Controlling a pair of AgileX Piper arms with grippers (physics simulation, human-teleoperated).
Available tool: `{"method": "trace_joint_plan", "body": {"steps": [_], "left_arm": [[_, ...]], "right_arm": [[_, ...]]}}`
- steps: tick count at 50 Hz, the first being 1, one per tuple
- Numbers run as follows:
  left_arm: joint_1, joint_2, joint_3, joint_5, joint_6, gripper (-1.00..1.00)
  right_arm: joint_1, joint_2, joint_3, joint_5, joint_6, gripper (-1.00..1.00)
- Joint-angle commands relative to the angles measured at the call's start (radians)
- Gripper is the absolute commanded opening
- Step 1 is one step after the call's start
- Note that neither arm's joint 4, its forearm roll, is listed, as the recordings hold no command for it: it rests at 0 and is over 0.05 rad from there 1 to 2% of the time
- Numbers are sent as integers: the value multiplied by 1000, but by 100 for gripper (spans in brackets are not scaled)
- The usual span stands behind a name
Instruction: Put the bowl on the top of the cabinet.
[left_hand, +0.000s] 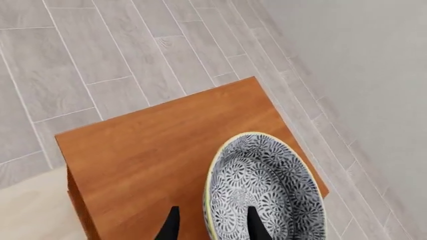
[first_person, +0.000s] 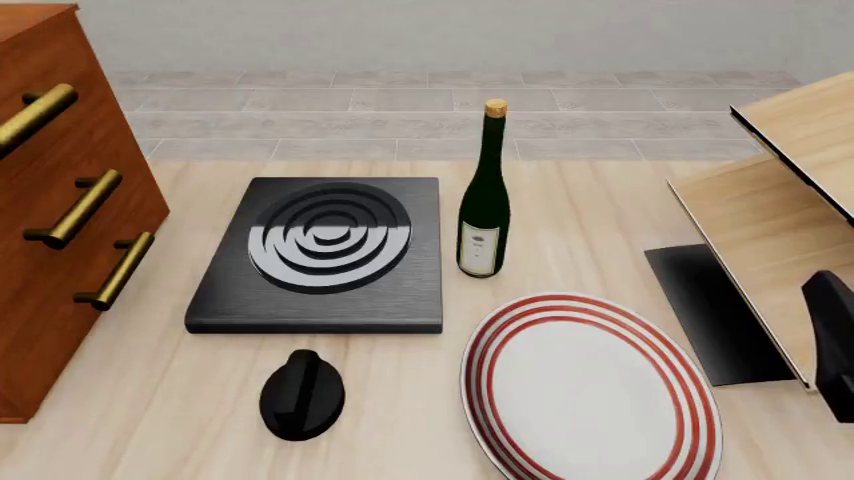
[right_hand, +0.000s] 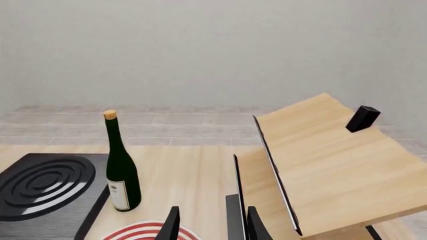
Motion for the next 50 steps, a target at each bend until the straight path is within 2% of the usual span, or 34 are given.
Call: {"method": "trace_joint_plan", "body": {"steps": [1, 14, 27, 37, 43, 50], "left_arm": [[-1, -54, -11, 4, 0, 100], [-18, -141, -2, 8, -5, 100], [-44, -251, 62, 23, -12, 100], [-89, -381, 87, 73, -13, 100], [-116, -472, 100, 113, -19, 100], [-154, -571, 166, 125, -14, 100]], "right_arm": [[2, 7, -1, -5, -5, 100], [6, -6, 21, -13, -14, 100], [7, -6, 14, -5, -22, 100], [6, -11, 21, -8, -19, 100], [5, 3, 59, -60, -15, 100], [4, -2, 67, -65, -12, 100]]}}
